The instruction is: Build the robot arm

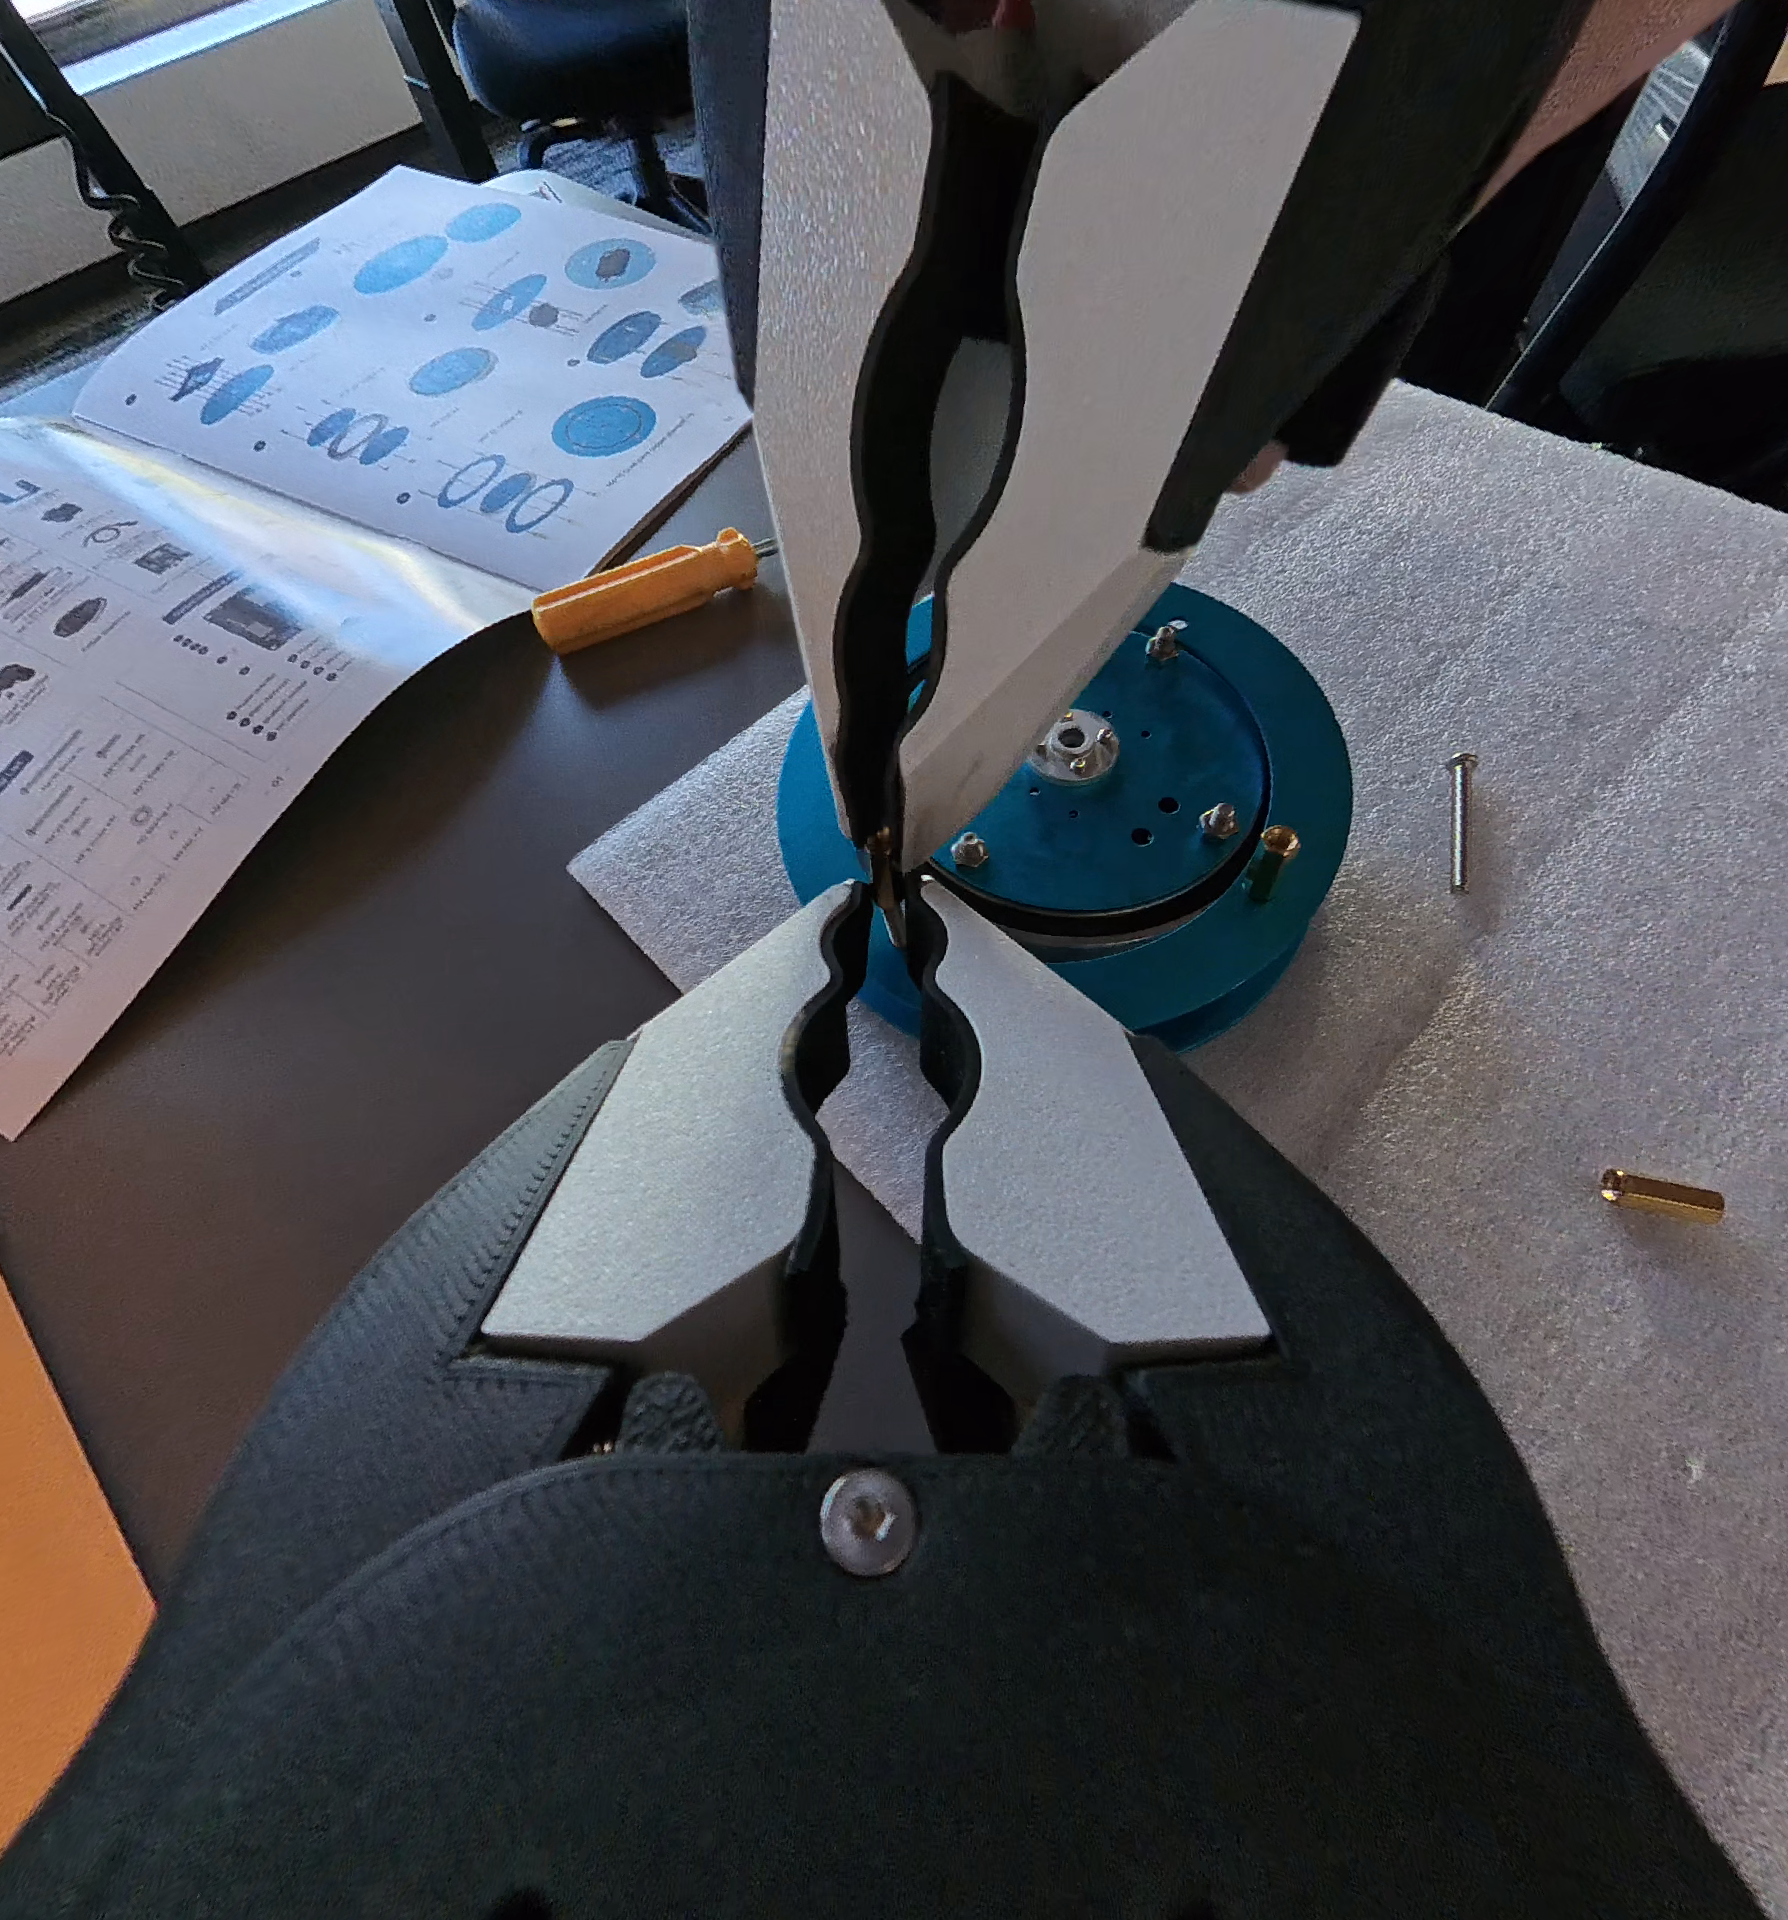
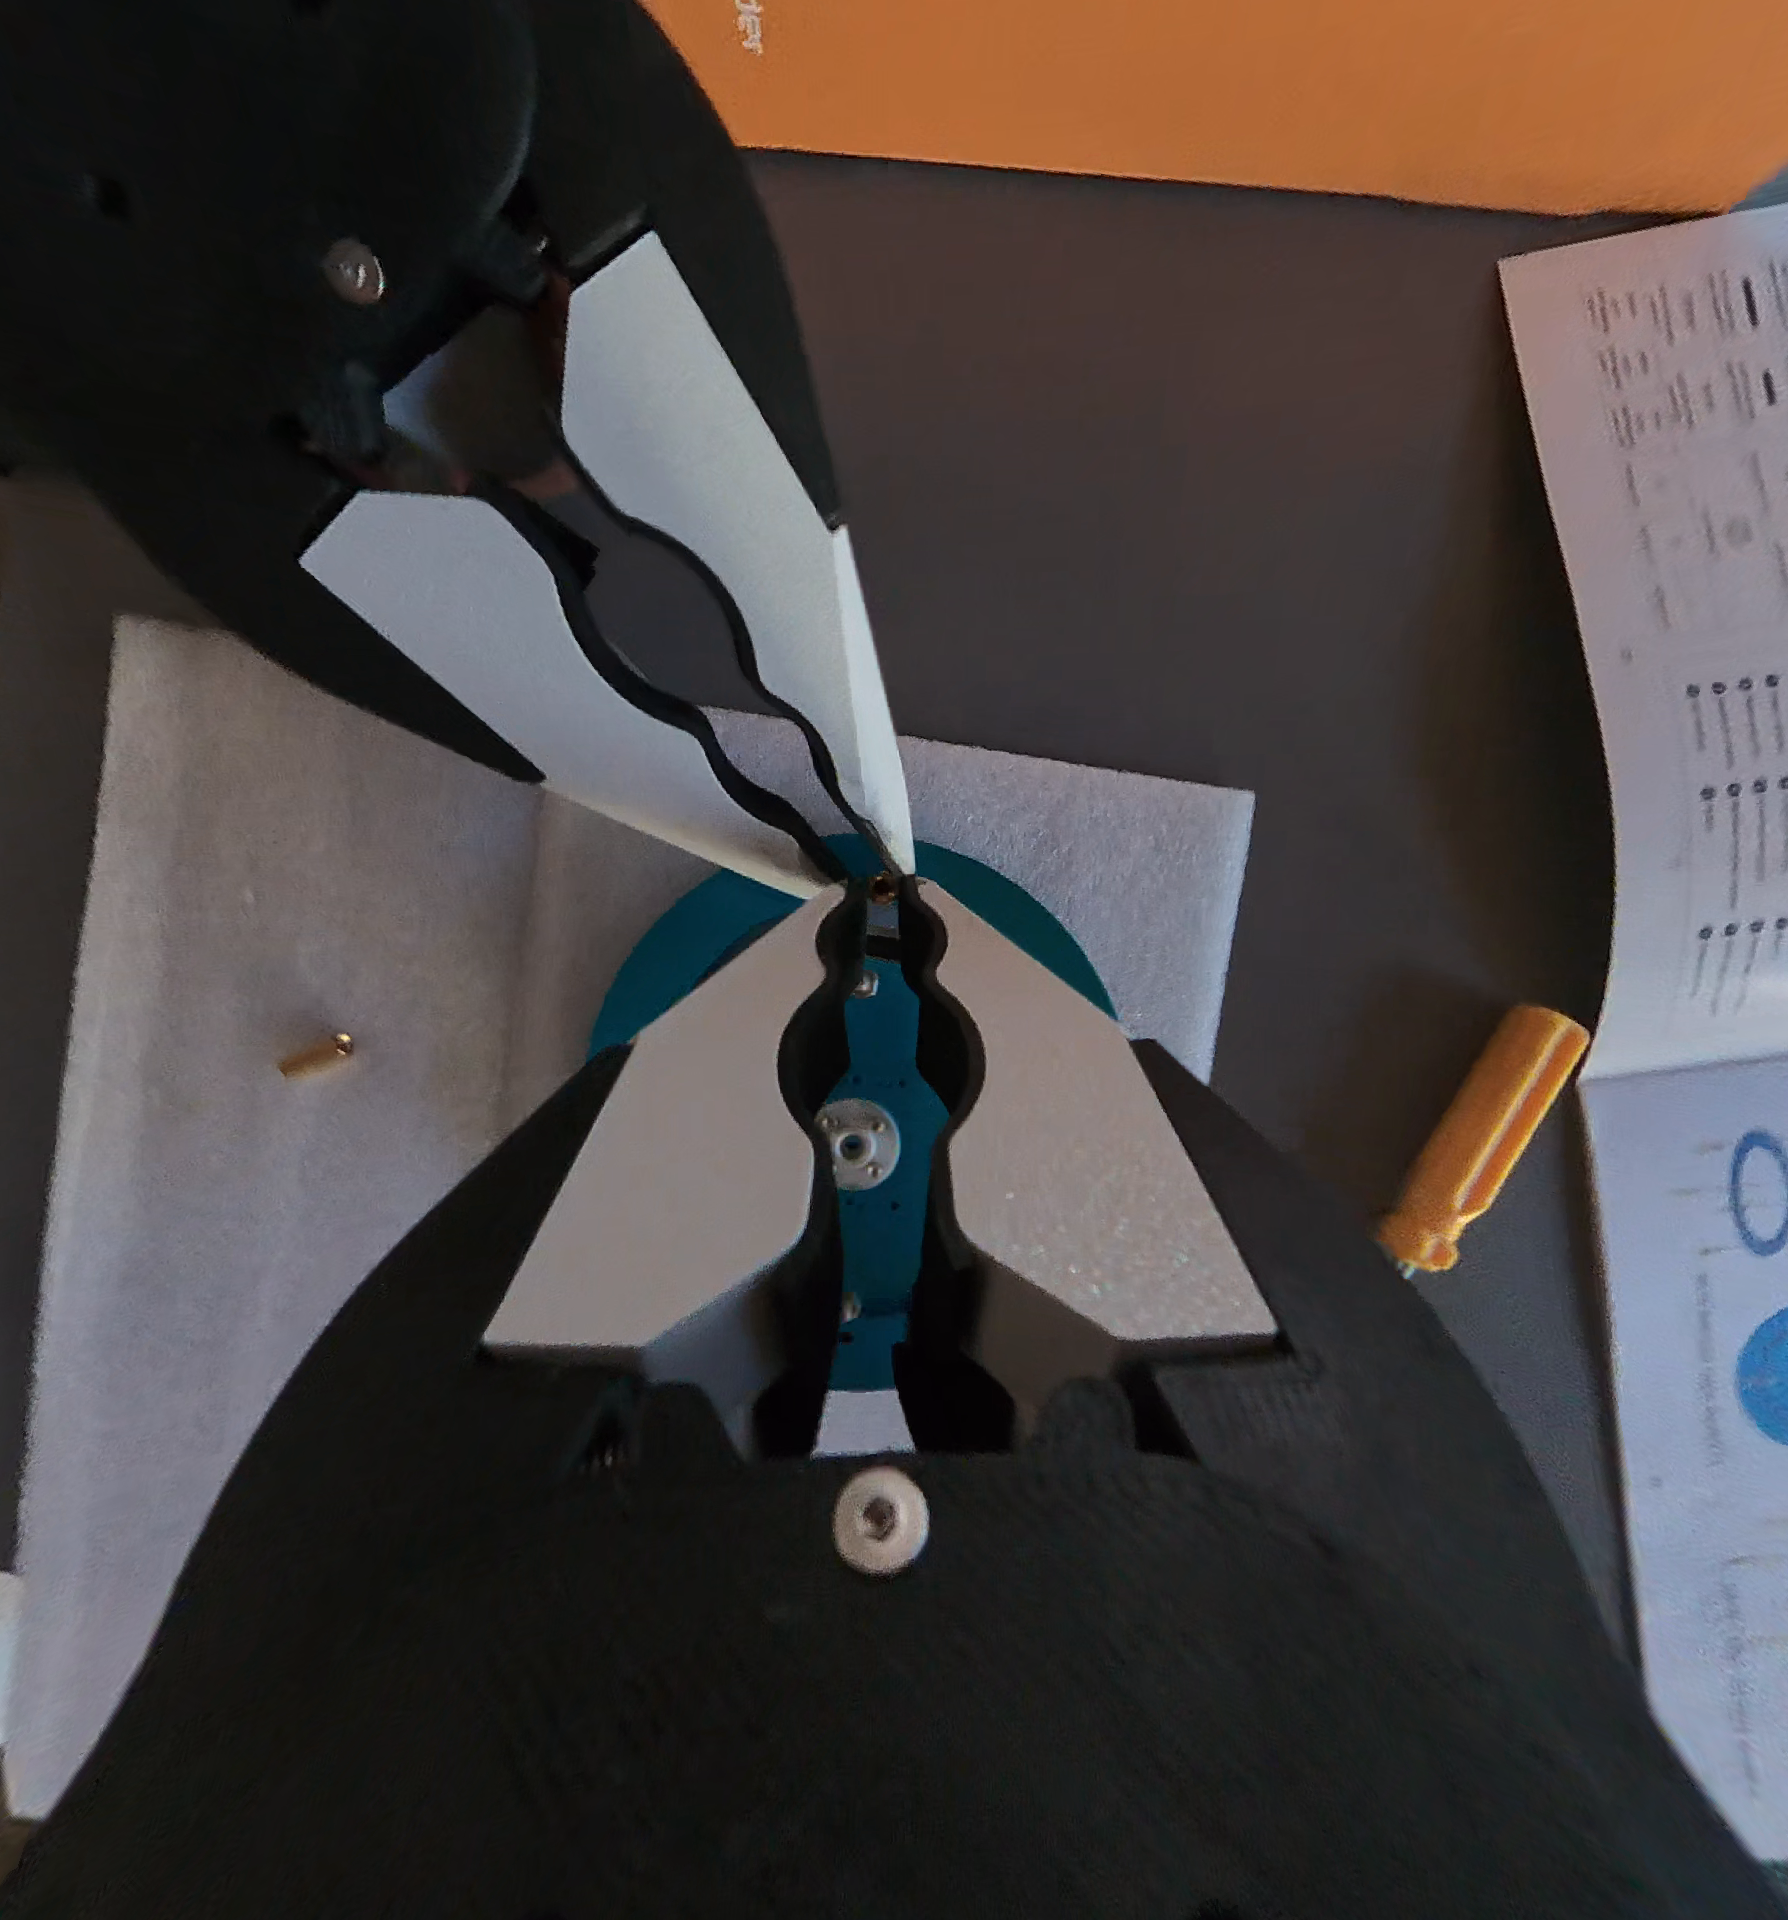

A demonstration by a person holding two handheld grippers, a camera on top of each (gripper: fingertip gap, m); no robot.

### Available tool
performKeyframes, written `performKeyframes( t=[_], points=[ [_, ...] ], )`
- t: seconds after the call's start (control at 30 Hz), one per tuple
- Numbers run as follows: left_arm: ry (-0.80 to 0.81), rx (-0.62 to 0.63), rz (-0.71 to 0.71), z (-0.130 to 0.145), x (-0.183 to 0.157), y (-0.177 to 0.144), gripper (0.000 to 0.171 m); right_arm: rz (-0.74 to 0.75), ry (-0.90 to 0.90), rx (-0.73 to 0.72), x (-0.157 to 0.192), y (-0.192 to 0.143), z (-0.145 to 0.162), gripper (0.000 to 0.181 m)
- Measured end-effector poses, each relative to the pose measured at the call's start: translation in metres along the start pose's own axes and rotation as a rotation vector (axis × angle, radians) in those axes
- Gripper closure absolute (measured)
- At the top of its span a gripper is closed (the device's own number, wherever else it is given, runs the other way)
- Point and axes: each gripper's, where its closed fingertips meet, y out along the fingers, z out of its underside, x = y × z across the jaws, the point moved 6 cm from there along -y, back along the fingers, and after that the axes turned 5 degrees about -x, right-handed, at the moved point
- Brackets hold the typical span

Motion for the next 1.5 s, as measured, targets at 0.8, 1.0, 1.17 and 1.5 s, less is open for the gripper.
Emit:
performKeyframes(
  t=[0.8, 1.0, 1.17, 1.5],
  points=[
    [-0.004, 0.003, -0.002, 0.002, 0.000, 0.000, 0.167, -0.043, -0.301, 0.173, 0.001, 0.002, -0.010, 0.177],
    [0.000, 0.005, -0.003, 0.002, 0.000, 0.000, 0.167, -0.075, -0.259, 0.167, 0.000, -0.001, -0.013, 0.163],
    [0.003, 0.005, -0.003, 0.002, -0.001, 0.000, 0.168, -0.099, -0.672, 0.156, 0.001, 0.000, -0.008, 0.163],
    [0.008, 0.013, 0.008, 0.003, -0.001, 0.000, 0.168, -0.122, -0.530, 0.242, 0.002, 0.008, -0.009, 0.176]
  ],
)
